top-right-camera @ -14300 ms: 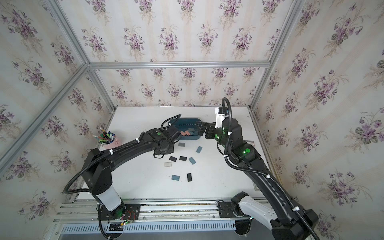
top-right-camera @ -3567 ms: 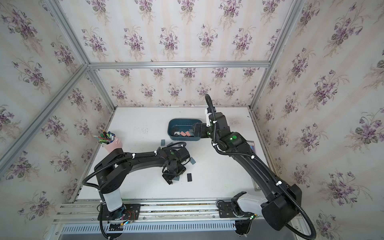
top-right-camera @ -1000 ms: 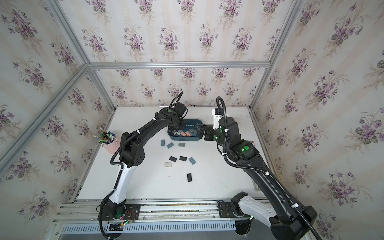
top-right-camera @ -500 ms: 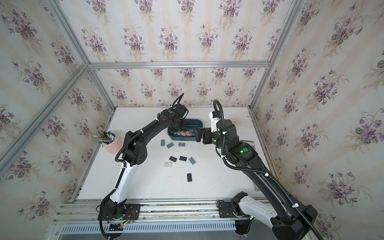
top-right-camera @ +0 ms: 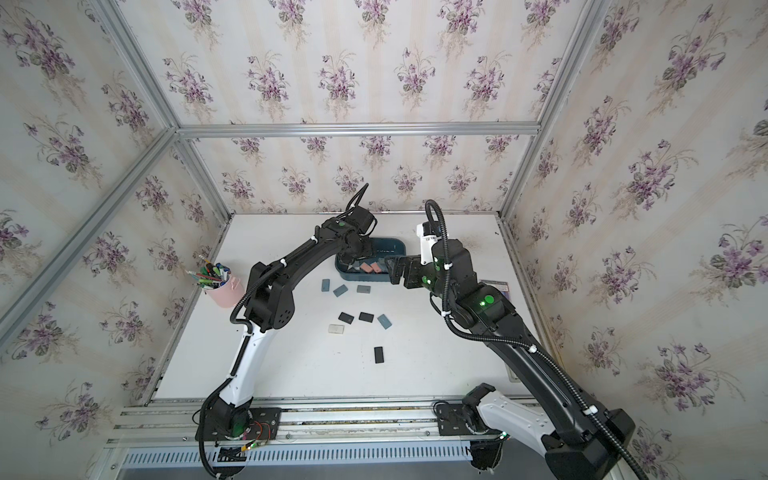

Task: Put the eraser in the storage box
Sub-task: Place the eraser in the storage box, then pick up the eraser from the center of the board.

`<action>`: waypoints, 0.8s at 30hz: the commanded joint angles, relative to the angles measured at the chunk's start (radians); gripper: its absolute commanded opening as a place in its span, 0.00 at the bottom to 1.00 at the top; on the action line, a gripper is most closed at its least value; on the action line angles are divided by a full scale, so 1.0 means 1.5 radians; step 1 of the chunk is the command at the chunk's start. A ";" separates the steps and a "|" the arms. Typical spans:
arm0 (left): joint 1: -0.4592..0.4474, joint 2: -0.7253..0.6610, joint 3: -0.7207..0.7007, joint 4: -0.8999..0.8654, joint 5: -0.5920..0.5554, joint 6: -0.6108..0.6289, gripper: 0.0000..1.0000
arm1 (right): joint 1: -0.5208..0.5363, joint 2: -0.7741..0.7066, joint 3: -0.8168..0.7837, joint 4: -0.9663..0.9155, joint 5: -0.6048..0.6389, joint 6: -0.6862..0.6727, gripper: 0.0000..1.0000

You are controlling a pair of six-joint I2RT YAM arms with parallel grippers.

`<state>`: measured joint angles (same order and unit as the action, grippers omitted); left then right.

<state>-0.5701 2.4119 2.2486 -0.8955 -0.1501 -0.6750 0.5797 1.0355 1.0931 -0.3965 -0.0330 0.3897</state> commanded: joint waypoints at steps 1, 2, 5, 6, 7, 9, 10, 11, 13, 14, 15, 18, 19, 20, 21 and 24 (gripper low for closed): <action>0.001 0.003 0.003 -0.017 -0.024 0.025 0.85 | 0.001 -0.005 -0.001 0.023 0.007 0.005 1.00; 0.001 -0.001 0.003 -0.016 -0.026 0.029 0.85 | 0.002 -0.005 -0.001 0.023 0.009 0.005 1.00; 0.001 -0.029 -0.015 0.006 -0.024 0.035 0.87 | 0.002 -0.005 -0.003 0.021 0.018 0.003 1.00; 0.001 -0.047 -0.028 0.023 -0.018 0.039 0.91 | 0.002 -0.005 -0.005 0.020 0.022 0.002 1.00; 0.001 -0.063 -0.038 0.039 -0.013 0.043 0.94 | 0.002 -0.004 -0.009 0.021 0.024 0.002 1.00; 0.001 -0.099 -0.042 0.059 -0.008 0.056 1.00 | 0.002 -0.004 -0.026 0.026 0.033 0.009 1.00; 0.001 -0.116 -0.043 0.065 -0.007 0.062 1.00 | 0.002 -0.004 -0.035 0.030 0.036 0.014 1.00; 0.001 -0.136 -0.043 0.068 -0.012 0.068 1.00 | 0.001 -0.006 -0.049 0.036 0.036 0.020 1.00; 0.001 -0.177 -0.048 0.070 -0.028 0.081 1.00 | 0.002 -0.006 -0.071 0.042 0.034 0.036 1.00; 0.001 -0.198 -0.055 0.069 -0.037 0.089 1.00 | 0.002 -0.004 -0.085 0.047 0.024 0.043 1.00; 0.000 -0.221 -0.063 0.068 -0.044 0.096 1.00 | 0.001 -0.002 -0.102 0.053 0.015 0.050 1.00; 0.001 -0.283 -0.100 0.056 -0.068 0.105 1.00 | 0.011 0.018 -0.146 0.075 -0.010 0.060 1.00; 0.001 -0.300 -0.114 0.051 -0.075 0.108 1.00 | 0.020 0.028 -0.157 0.080 -0.007 0.064 1.00; 0.001 -0.321 -0.131 0.042 -0.082 0.108 1.00 | 0.029 0.043 -0.168 0.087 0.001 0.065 1.00; 0.001 -0.343 -0.149 0.033 -0.089 0.105 1.00 | 0.036 0.061 -0.179 0.093 0.006 0.065 1.00; 0.001 -0.411 -0.226 0.029 -0.086 0.094 1.00 | 0.041 0.115 -0.218 0.125 0.003 0.071 1.00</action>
<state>-0.5701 1.8523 1.9747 -0.8124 -0.2497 -0.5331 0.6369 1.1633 0.7986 -0.2775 -0.0338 0.4713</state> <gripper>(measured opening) 0.996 0.998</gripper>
